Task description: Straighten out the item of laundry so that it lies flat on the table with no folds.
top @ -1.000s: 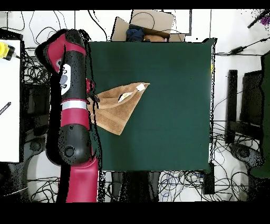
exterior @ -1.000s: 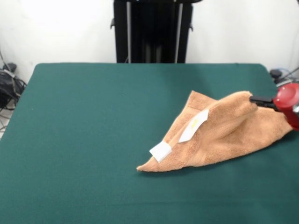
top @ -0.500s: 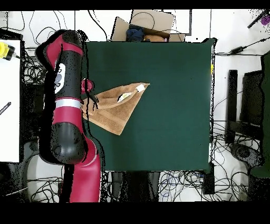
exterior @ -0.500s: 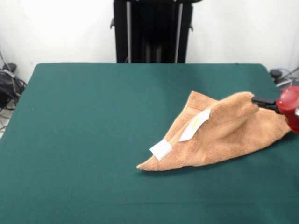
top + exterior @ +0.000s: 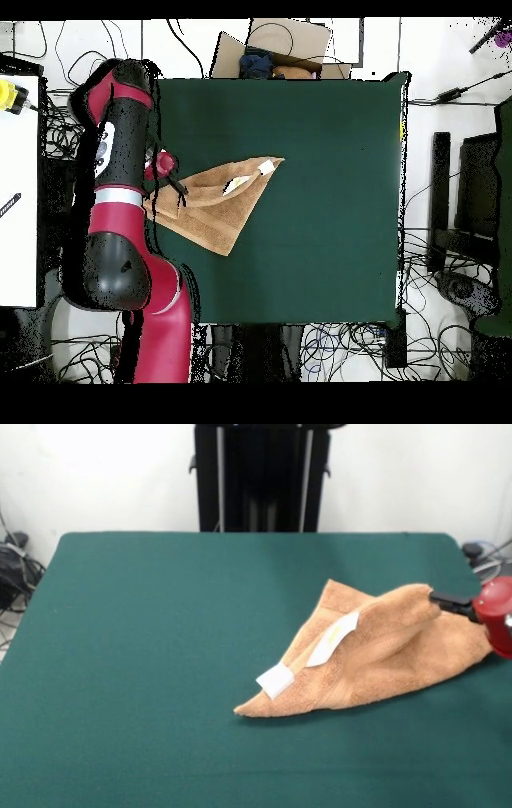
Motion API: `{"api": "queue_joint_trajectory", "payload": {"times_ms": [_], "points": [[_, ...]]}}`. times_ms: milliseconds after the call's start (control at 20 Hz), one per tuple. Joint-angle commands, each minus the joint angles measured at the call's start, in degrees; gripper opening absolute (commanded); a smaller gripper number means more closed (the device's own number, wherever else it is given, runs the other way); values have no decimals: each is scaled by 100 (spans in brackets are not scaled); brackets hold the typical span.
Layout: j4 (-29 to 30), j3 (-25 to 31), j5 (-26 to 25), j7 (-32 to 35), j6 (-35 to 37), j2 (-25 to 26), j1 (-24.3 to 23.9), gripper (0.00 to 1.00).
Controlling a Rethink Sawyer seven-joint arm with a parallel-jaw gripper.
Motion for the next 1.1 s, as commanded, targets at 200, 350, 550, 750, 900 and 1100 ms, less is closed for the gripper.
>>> {"api": "queue_joint_trajectory", "payload": {"times_ms": [200,350,550,750,900,1100], "points": [[497,-1340,269,566,-1241,-223,60,0],[567,-1453,326,785,-1398,-235,110,0],[650,-1532,417,980,-1591,-220,149,0],[697,-1639,588,973,-1559,-225,135,0],[729,-1723,669,935,-1543,-247,123,0],[762,-1803,751,851,-1557,-258,114,0]]}}
